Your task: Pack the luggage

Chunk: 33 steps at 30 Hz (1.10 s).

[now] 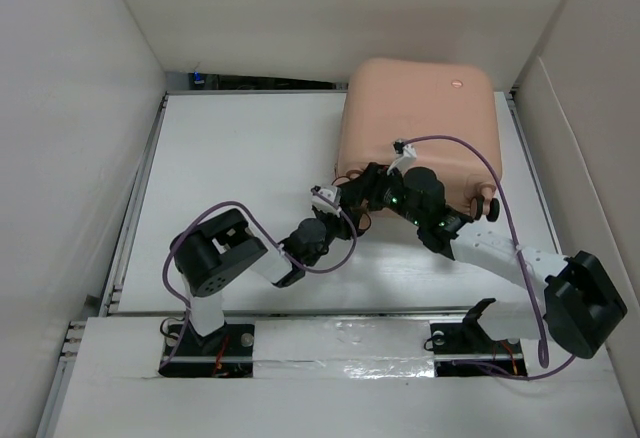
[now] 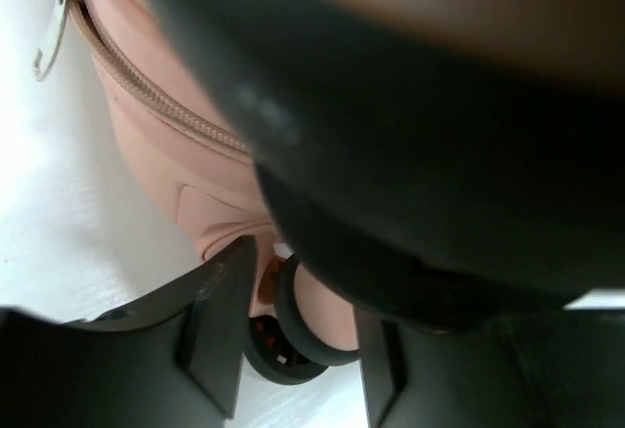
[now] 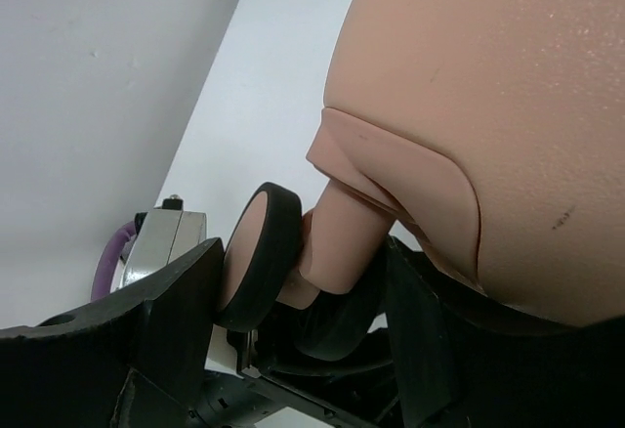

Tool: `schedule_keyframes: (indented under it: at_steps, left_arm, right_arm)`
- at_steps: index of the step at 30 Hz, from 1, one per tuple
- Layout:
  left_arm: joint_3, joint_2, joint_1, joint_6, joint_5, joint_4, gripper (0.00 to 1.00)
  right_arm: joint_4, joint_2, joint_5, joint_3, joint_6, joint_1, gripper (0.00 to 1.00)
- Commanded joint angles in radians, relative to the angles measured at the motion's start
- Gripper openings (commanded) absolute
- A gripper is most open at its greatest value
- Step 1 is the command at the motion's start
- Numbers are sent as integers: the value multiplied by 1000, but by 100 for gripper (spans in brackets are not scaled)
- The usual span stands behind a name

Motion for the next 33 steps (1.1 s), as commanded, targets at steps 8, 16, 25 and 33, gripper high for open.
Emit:
schedule_keyframes:
  at_steps: [8, 16, 25, 33]
  left_arm:
    - [41, -2, -32, 72, -53, 604, 34]
    - [129, 47, -32, 61, -125, 668, 33]
    - [193, 62, -32, 68, -237, 742, 43]
    - [207, 9, -18, 9, -245, 742, 17]
  right_arm:
    - [290, -26, -252, -11, 78, 62, 7]
    - [314, -12, -279, -27, 94, 71, 4]
    - [346, 6, -311, -53, 113, 71, 1]
    - [416, 49, -334, -87, 139, 71, 0]
